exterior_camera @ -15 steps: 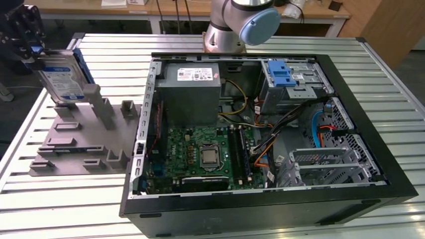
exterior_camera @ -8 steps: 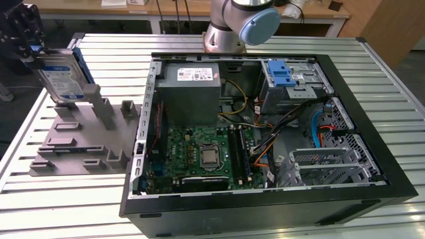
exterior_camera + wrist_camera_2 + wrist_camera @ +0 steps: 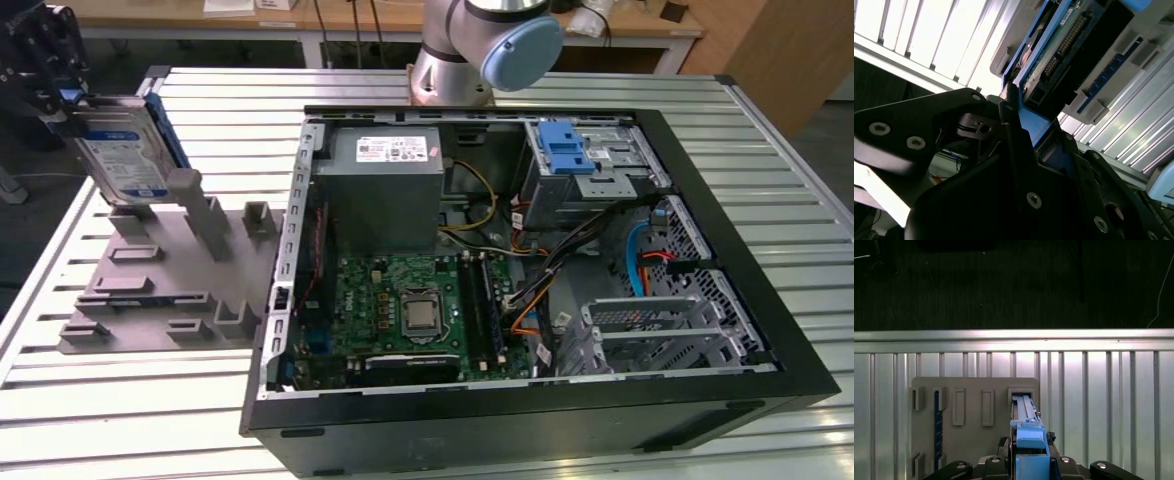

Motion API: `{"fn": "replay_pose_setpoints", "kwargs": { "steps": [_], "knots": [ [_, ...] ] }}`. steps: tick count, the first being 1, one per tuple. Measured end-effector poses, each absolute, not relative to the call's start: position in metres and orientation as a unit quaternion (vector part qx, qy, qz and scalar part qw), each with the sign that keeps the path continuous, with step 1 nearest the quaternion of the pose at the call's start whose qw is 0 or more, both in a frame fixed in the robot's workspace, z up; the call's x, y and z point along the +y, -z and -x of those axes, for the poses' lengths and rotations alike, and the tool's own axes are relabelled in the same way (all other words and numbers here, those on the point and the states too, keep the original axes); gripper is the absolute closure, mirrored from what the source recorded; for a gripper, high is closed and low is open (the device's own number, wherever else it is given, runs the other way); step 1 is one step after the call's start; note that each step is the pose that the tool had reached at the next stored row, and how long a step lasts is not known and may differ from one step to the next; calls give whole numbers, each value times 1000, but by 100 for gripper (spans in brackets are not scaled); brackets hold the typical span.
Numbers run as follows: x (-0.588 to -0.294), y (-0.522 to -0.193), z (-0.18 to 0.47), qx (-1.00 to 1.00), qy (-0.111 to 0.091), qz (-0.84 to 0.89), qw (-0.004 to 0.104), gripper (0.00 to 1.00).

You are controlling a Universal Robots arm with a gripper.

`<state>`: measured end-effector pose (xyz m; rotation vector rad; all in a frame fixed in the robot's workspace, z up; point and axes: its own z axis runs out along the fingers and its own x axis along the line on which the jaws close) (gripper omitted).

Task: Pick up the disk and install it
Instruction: 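Pick up the disk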

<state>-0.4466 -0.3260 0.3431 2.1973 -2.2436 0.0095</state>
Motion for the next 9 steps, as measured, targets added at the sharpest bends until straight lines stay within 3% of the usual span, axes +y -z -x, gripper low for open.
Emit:
{"fn": "replay_pose_setpoints", "kwargs": {
  "steps": [9],
  "knots": [
    [-326,-348,447,-714,-3,-700,1,64]
  ]
}}
